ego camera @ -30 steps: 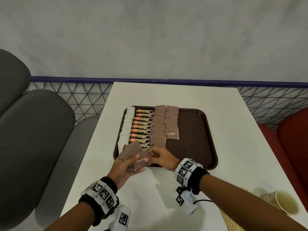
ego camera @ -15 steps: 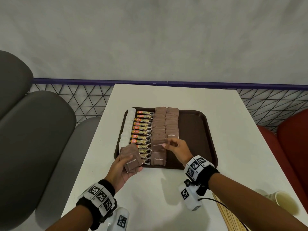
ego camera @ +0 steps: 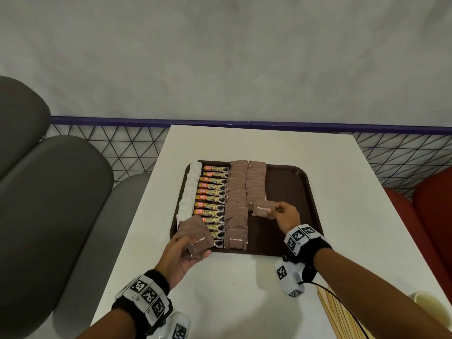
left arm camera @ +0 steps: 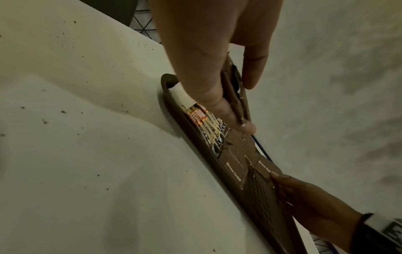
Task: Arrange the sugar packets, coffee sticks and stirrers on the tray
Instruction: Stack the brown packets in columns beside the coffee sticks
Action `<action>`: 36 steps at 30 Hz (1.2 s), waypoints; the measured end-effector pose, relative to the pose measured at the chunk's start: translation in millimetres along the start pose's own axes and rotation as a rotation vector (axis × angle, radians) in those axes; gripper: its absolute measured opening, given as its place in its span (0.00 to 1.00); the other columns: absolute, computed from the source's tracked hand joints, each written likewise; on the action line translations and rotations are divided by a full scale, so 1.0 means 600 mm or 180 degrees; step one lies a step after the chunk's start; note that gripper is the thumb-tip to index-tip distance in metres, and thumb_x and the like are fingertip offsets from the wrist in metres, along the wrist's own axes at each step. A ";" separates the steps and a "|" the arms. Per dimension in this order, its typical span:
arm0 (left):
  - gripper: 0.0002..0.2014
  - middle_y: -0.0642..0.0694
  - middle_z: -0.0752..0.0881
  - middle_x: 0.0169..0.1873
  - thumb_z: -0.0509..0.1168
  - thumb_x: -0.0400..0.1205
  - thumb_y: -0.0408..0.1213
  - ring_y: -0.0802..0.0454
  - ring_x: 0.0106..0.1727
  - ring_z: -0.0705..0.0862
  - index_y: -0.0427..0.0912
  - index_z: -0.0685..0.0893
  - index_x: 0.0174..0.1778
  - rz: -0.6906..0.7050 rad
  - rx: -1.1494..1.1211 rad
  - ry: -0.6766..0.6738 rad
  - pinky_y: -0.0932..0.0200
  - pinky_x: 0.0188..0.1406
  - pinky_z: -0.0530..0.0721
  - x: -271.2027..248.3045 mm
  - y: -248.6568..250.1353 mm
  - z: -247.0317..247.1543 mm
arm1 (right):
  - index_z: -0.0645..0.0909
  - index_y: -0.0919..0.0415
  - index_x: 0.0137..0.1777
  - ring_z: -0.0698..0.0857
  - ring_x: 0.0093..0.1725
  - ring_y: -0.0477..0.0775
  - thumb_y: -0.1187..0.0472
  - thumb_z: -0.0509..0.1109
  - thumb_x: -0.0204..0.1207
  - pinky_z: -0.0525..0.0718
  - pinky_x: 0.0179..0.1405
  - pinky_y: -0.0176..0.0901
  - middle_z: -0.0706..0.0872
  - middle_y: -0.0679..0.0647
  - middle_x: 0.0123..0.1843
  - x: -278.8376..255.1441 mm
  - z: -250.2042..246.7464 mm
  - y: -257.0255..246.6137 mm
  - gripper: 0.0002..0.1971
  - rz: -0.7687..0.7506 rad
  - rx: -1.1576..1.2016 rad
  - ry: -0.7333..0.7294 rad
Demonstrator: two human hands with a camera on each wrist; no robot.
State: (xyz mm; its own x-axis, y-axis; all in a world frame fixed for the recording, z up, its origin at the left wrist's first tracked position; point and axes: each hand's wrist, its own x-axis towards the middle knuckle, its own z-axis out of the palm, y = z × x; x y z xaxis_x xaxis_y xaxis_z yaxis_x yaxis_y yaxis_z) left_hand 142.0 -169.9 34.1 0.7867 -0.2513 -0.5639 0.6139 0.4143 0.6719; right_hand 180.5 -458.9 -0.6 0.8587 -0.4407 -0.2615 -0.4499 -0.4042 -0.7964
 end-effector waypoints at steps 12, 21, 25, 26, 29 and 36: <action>0.18 0.36 0.88 0.54 0.66 0.76 0.22 0.40 0.51 0.88 0.38 0.80 0.62 0.0029 0.0135 0.0029 0.47 0.41 0.90 0.009 0.004 -0.006 | 0.73 0.49 0.34 0.83 0.49 0.59 0.58 0.72 0.71 0.83 0.52 0.51 0.85 0.61 0.49 0.032 0.051 -0.006 0.10 0.0261 -0.0658 0.0158; 0.17 0.35 0.88 0.54 0.61 0.78 0.21 0.38 0.50 0.89 0.36 0.80 0.62 0.0006 0.0126 -0.0011 0.44 0.43 0.90 0.012 0.009 -0.006 | 0.77 0.54 0.45 0.77 0.58 0.59 0.54 0.70 0.74 0.76 0.56 0.48 0.84 0.58 0.52 0.030 0.047 -0.010 0.06 0.0227 -0.1062 0.0267; 0.16 0.37 0.89 0.52 0.62 0.78 0.21 0.40 0.47 0.90 0.39 0.81 0.59 0.0056 0.0197 -0.0004 0.44 0.43 0.89 0.010 0.007 -0.002 | 0.75 0.59 0.52 0.75 0.59 0.59 0.56 0.72 0.72 0.76 0.57 0.51 0.82 0.57 0.53 0.019 0.046 -0.016 0.13 -0.0062 -0.1028 0.0558; 0.16 0.37 0.89 0.53 0.63 0.77 0.21 0.40 0.48 0.89 0.39 0.81 0.59 0.0070 0.0199 0.0006 0.44 0.43 0.89 0.010 0.007 -0.001 | 0.75 0.59 0.54 0.74 0.59 0.58 0.55 0.72 0.72 0.76 0.57 0.52 0.81 0.57 0.54 0.014 0.046 -0.018 0.15 -0.0152 -0.1031 0.0650; 0.18 0.37 0.88 0.54 0.64 0.77 0.20 0.39 0.50 0.88 0.39 0.81 0.60 0.0105 0.0193 0.0021 0.43 0.44 0.88 0.009 0.005 0.003 | 0.75 0.59 0.56 0.73 0.58 0.55 0.55 0.71 0.73 0.76 0.58 0.50 0.79 0.55 0.55 -0.006 0.048 -0.030 0.15 -0.0581 -0.0915 0.0706; 0.17 0.37 0.88 0.54 0.64 0.77 0.20 0.40 0.49 0.89 0.39 0.81 0.60 0.0210 0.0212 -0.0044 0.48 0.39 0.90 0.004 0.001 0.021 | 0.79 0.57 0.53 0.81 0.48 0.46 0.55 0.70 0.75 0.79 0.52 0.40 0.81 0.51 0.48 -0.081 0.076 -0.069 0.10 -0.1033 0.0423 -0.1030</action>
State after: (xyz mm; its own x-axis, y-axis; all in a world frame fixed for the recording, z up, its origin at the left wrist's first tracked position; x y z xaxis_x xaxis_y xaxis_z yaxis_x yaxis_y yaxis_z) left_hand 144.9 -181.1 39.0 0.8260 -0.2376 -0.5111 0.5635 0.3715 0.7379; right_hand 168.9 -384.3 20.4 0.9915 -0.0279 -0.1271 -0.1285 -0.3643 -0.9224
